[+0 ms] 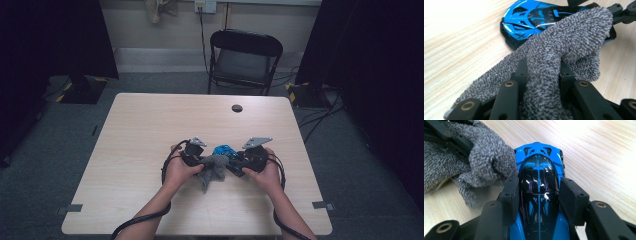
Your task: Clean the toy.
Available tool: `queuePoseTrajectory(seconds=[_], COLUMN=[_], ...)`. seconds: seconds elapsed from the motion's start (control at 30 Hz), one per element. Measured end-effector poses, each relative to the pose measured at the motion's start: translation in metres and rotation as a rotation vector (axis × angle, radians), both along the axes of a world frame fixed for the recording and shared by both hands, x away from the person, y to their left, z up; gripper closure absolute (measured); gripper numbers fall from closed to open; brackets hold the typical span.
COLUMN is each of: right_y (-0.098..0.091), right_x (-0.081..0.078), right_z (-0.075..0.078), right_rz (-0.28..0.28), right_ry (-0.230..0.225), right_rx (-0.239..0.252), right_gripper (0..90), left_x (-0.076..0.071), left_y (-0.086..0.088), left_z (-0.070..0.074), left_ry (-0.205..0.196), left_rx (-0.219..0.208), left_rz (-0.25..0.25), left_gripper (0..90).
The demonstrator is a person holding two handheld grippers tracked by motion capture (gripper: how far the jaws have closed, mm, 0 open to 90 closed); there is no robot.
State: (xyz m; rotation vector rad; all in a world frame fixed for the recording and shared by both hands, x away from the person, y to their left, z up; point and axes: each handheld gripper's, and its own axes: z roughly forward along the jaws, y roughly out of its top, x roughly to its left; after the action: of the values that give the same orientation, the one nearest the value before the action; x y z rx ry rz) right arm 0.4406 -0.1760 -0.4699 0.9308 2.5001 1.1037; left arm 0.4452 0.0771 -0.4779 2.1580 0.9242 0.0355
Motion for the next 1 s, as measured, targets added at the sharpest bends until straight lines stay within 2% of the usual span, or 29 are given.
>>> queuePoseTrajectory(seconds=[0.27, 0.57, 1.0], right_y=[-0.001, -0.001, -0.001], right_x=[-0.001, -0.001, -0.001], right_z=[0.000, 0.000, 0.000], right_rz=[0.000, 0.001, 0.002], right_ry=[-0.002, -0.001, -0.005], right_rx=[0.004, -0.001, 0.001], right_gripper=[51.4, 51.4, 51.4], left_x=[0.005, 0.013, 0.024], left_y=[0.008, 0.012, 0.031], left_z=[-0.002, 0.001, 0.001], left_ry=[0.011, 0.009, 0.007], left_rx=[-0.011, 0.000, -0.007], left_rz=[0.042, 0.063, 0.155], left_gripper=[68.9, 68.9, 68.8])
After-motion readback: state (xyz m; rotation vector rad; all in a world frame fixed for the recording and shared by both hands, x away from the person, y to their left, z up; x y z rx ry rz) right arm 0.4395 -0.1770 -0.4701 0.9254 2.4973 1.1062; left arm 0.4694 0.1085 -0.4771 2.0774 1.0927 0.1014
